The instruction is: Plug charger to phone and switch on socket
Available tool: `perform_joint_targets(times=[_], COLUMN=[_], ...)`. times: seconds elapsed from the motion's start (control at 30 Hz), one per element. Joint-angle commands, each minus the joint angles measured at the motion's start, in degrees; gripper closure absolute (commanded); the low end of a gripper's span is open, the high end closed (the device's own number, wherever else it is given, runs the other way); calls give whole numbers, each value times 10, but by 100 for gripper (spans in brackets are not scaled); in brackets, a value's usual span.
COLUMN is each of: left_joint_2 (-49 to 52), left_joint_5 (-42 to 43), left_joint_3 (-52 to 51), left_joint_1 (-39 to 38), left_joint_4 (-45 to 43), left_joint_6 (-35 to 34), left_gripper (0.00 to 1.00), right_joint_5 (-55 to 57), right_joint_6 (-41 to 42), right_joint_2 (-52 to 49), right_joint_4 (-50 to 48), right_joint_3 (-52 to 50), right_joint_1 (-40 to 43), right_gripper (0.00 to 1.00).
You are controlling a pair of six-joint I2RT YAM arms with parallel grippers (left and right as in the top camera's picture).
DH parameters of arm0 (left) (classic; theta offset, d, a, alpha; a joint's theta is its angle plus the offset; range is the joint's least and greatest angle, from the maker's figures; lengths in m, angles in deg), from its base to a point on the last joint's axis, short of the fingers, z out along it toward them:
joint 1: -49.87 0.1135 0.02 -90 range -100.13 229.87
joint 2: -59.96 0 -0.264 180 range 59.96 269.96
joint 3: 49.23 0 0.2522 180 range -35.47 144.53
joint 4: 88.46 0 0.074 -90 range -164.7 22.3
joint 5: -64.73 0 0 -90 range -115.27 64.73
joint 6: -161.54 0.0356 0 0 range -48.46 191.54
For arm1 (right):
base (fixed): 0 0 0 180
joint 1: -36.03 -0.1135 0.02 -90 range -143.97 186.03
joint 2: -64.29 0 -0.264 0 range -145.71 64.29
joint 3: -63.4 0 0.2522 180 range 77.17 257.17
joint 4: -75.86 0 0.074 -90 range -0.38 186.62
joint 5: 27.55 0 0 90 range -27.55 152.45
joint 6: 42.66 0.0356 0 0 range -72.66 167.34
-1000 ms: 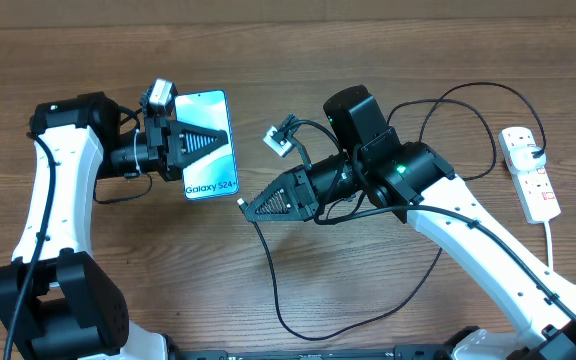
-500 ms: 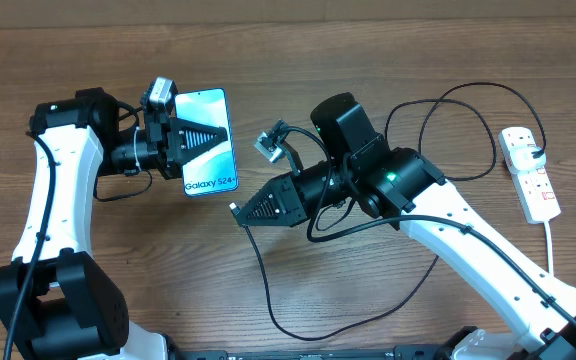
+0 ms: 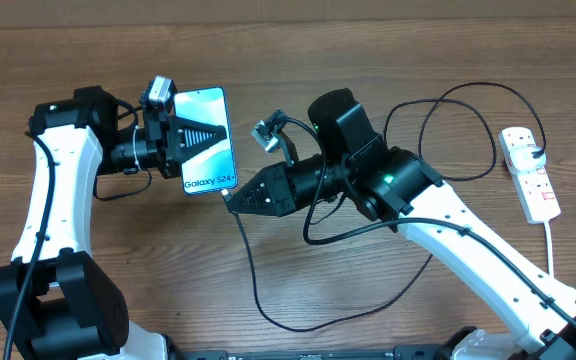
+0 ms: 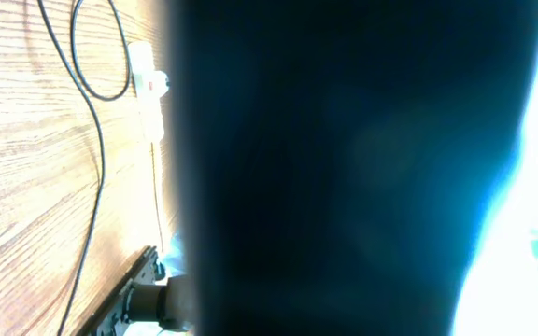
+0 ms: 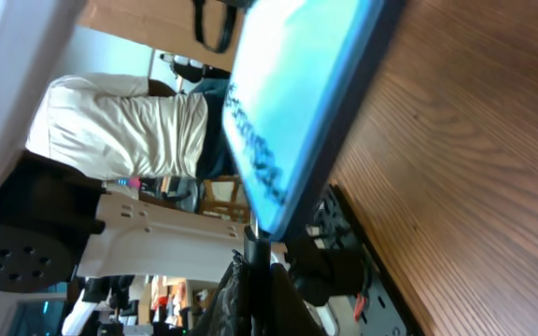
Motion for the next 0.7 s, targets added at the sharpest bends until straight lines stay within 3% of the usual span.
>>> perform_joint_targets(times=[0.0,0.67], left_joint_2=[-8,-8], left_joint_5=[26,26], left_joint_3=[2,2], left_joint_1=[-1,-1], left_joint_4=[-2,-20], left_joint_6=[-19,-47], left_gripper=[95,95], right_joint_5=[31,50], right_joint_6=[28,78], right_joint_2=[17,17], right_joint_4=[-8,-51], right_joint_3=[11,11], right_joint_1=[-13,-32], right_gripper=[96,96])
